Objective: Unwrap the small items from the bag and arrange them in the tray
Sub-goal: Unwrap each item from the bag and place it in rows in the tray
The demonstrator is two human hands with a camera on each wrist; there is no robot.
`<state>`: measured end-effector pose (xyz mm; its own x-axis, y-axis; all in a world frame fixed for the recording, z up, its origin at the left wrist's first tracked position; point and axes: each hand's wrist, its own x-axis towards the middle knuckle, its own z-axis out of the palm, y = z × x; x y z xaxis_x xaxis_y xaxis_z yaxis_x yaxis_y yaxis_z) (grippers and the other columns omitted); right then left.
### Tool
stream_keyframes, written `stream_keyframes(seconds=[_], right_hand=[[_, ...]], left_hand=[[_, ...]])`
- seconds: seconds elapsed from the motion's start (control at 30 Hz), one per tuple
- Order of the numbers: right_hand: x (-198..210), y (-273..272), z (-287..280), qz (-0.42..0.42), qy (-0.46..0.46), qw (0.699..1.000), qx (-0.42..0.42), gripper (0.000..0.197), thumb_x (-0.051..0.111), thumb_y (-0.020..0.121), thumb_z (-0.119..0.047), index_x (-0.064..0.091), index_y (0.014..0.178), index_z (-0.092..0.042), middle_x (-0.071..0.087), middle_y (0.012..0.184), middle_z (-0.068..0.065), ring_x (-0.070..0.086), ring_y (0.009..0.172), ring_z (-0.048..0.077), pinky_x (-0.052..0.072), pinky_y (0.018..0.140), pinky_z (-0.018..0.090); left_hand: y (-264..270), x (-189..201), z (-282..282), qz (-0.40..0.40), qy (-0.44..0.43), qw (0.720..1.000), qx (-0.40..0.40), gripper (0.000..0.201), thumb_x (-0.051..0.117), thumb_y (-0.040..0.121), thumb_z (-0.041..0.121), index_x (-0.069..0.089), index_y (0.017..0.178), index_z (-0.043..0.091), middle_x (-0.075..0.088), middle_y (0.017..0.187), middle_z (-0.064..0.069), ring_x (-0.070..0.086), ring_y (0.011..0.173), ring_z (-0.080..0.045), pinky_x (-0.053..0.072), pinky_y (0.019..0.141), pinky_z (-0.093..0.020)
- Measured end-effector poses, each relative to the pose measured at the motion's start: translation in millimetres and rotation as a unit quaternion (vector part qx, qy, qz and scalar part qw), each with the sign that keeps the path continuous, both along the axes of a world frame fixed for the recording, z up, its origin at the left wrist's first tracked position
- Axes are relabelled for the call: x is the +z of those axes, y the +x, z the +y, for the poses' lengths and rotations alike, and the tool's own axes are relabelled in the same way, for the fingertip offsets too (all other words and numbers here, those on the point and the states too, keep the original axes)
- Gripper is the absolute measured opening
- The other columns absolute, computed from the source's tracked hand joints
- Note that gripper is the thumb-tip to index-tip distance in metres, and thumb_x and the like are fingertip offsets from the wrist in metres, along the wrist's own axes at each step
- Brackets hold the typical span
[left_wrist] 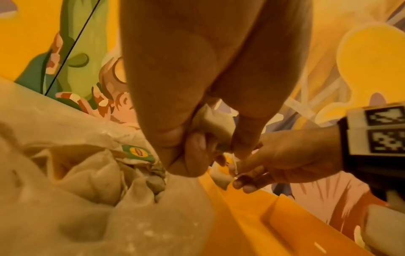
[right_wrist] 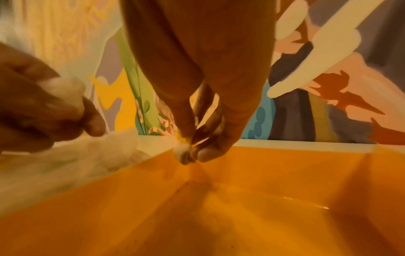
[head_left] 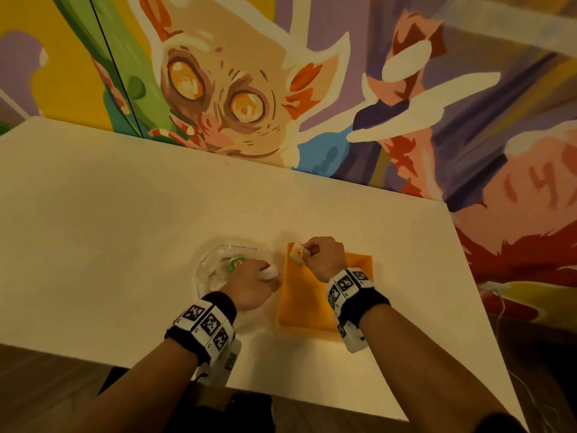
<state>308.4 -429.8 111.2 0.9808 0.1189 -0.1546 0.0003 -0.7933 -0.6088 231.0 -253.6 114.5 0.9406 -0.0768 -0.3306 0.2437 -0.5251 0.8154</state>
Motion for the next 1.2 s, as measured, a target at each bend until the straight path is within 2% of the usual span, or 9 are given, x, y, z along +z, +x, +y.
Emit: stream_keyframes(seconds=[0.2,0.3,0.37,0.47,0.6,0.77,0.83,1.03,1.2], right_hand=[[-7.9,13.6,15.2,0.027,-0.112,0.993,0.034,0.007,0.06,0.09,-0.026,0.066,0.087,-0.025,0.066,0.102,0.008,0.062,0.086,0.025,0.053,0.07,0.032],[-7.7,19.0,17.3,0.005,-0.157,0.987,0.042,0.013,0.057,0.092,-0.033,0.067,0.094,-0.025,0.063,0.108,0.005,0.06,0.096,0.026,0.048,0.075,0.031],[-8.1,22.0,18.2,-0.003,-0.167,0.985,0.045,0.016,0.058,0.092,-0.034,0.07,0.098,-0.024,0.062,0.111,0.003,0.059,0.1,0.026,0.046,0.076,0.031],[-11.3,25.3,18.2,-0.006,-0.161,0.986,0.046,0.018,0.062,0.091,-0.036,0.072,0.098,-0.022,0.063,0.112,0.003,0.061,0.1,0.024,0.05,0.078,0.033],[-13.5,26.3,17.1,0.001,-0.18,0.982,0.051,0.017,0.062,0.092,-0.034,0.071,0.098,-0.021,0.061,0.113,0.003,0.06,0.101,0.025,0.049,0.077,0.032],[-14.0,27.1,18.7,0.003,-0.191,0.98,0.054,0.016,0.059,0.09,-0.02,0.071,0.1,-0.021,0.061,0.114,0.004,0.06,0.102,0.027,0.049,0.078,0.034],[-14.8,27.3,19.3,-0.002,-0.184,0.982,0.048,0.015,0.059,0.09,-0.02,0.072,0.099,-0.02,0.062,0.112,0.004,0.06,0.099,0.026,0.05,0.077,0.034],[-21.3,27.9,19.9,-0.031,-0.148,0.988,0.017,0.006,0.065,0.089,-0.029,0.065,0.09,-0.023,0.061,0.102,0.0,0.06,0.093,0.022,0.05,0.073,0.032],[-24.6,30.9,17.0,-0.035,-0.158,0.987,0.003,0.015,0.065,0.089,-0.026,0.053,0.098,-0.025,0.055,0.102,-0.001,0.056,0.089,0.022,0.05,0.075,0.034]], left_hand=[[-2.7,-2.3,-5.9,-0.011,0.053,0.996,-0.065,0.005,0.064,0.089,0.02,0.064,0.085,0.018,0.062,0.079,0.006,0.058,0.075,-0.013,0.039,0.058,-0.022],[-1.3,-6.7,-9.2,-0.012,0.088,0.993,-0.073,0.012,0.065,0.088,0.021,0.059,0.078,0.024,0.062,0.079,0.005,0.059,0.079,-0.017,0.041,0.061,-0.025],[-0.4,-9.5,-12.3,-0.016,0.126,0.989,-0.075,0.006,0.065,0.087,0.025,0.063,0.083,0.02,0.066,0.086,0.001,0.062,0.085,-0.02,0.049,0.07,-0.03],[-1.0,-16.1,-17.0,-0.024,0.183,0.98,-0.076,0.017,0.064,0.087,0.031,0.066,0.098,0.019,0.067,0.101,0.002,0.061,0.093,-0.02,0.052,0.082,-0.034],[-0.5,-25.6,-20.3,-0.011,0.234,0.968,-0.086,0.022,0.063,0.084,0.036,0.064,0.101,0.022,0.065,0.103,0.002,0.061,0.093,-0.02,0.055,0.082,-0.039],[1.1,-27.8,-22.1,0.007,0.236,0.968,-0.088,0.015,0.062,0.084,0.035,0.063,0.095,0.024,0.064,0.1,0.002,0.06,0.09,-0.02,0.055,0.081,-0.039],[1.3,-29.3,-22.4,0.012,0.234,0.969,-0.082,0.02,0.063,0.085,0.035,0.065,0.101,0.022,0.064,0.102,0.002,0.061,0.091,-0.02,0.055,0.082,-0.038],[1.2,-30.1,-22.1,0.017,0.231,0.969,-0.084,0.019,0.063,0.084,0.036,0.063,0.098,0.022,0.063,0.101,0.001,0.06,0.09,-0.02,0.055,0.081,-0.039],[0.0,-26.8,-25.0,0.016,0.223,0.971,-0.084,0.019,0.062,0.088,0.034,0.064,0.102,0.02,0.062,0.102,0.001,0.058,0.09,-0.017,0.051,0.078,-0.031]])
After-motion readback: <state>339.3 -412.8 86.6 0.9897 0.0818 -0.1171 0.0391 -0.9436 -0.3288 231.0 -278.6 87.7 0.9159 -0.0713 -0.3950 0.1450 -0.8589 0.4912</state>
